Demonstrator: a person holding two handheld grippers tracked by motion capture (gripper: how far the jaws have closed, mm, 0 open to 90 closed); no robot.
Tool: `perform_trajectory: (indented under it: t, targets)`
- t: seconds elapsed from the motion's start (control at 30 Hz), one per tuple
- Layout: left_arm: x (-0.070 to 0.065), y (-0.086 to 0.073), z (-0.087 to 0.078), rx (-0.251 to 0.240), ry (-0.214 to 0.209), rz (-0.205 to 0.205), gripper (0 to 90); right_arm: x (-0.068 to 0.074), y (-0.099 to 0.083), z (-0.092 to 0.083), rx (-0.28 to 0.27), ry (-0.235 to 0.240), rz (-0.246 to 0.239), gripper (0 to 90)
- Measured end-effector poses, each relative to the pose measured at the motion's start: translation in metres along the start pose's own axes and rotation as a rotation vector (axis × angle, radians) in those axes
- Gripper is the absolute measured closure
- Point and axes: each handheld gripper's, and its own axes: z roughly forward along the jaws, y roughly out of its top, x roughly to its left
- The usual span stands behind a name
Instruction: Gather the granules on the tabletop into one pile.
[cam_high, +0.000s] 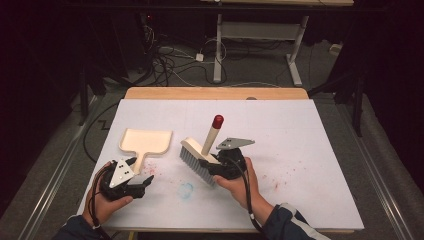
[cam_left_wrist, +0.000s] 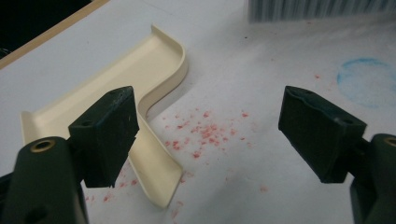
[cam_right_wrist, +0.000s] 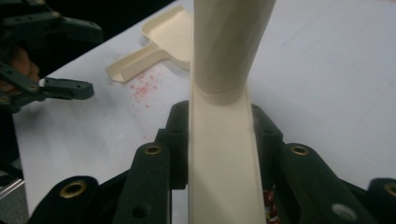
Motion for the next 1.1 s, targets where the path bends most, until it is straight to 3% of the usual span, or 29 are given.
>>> perform_trajectory:
  t: [0.07, 0.13, 0.2, 0.23, 0.27, 0.5, 0.6, 0.73, 0.83, 0.9, 0.97, 1.1]
  targets:
    - [0.0, 0.0, 0.001, 0.002, 0.002, 0.016, 19.1, -0.002, -0.004, 0.007, 0.027, -0.017, 0.017, 67.5]
    - [0.0, 0.0, 0.001, 0.003, 0.001, 0.018, 19.2, -0.006, -0.007, 0.008, 0.027, -0.065, 0.021, 67.5]
    - [0.0, 0.0, 0.0, 0.003, 0.0, 0.019, 19.2, -0.018, -0.009, 0.003, 0.027, -0.107, 0.06, 67.5]
    - [0.0, 0.0, 0.0, 0.003, -0.002, 0.02, 19.2, -0.018, -0.009, 0.003, 0.027, -0.107, 0.06, 67.5]
    - [-0.001, 0.0, 0.0, 0.001, -0.006, 0.022, 19.4, -0.026, -0.013, -0.003, 0.033, -0.109, 0.095, 67.4]
    - [-0.003, 0.0, 0.002, 0.014, -0.025, 0.037, 19.4, -0.037, -0.023, -0.024, 0.018, -0.12, 0.122, 67.5]
    - [-0.004, 0.001, 0.003, 0.012, -0.029, 0.038, 19.4, -0.039, -0.023, -0.032, -0.003, -0.085, 0.133, 67.5]
    - [-0.004, 0.001, 0.003, 0.015, -0.031, 0.041, 19.4, -0.037, -0.014, -0.049, -0.049, -0.077, 0.077, 67.5]
    - [-0.004, 0.001, 0.003, 0.013, -0.03, 0.041, 19.4, -0.035, -0.007, -0.067, -0.059, -0.047, -0.037, 67.5]
    - [-0.004, 0.0, 0.002, 0.015, -0.029, 0.042, 19.3, -0.035, -0.004, -0.08, -0.038, -0.03, -0.113, 67.5]
    - [-0.004, 0.0, 0.002, 0.013, -0.027, 0.041, 19.4, -0.035, -0.006, -0.093, -0.043, -0.058, -0.181, 67.5]
    - [-0.005, 0.001, 0.002, 0.018, -0.026, 0.047, 19.4, -0.043, -0.014, -0.111, -0.031, -0.178, -0.21, 67.4]
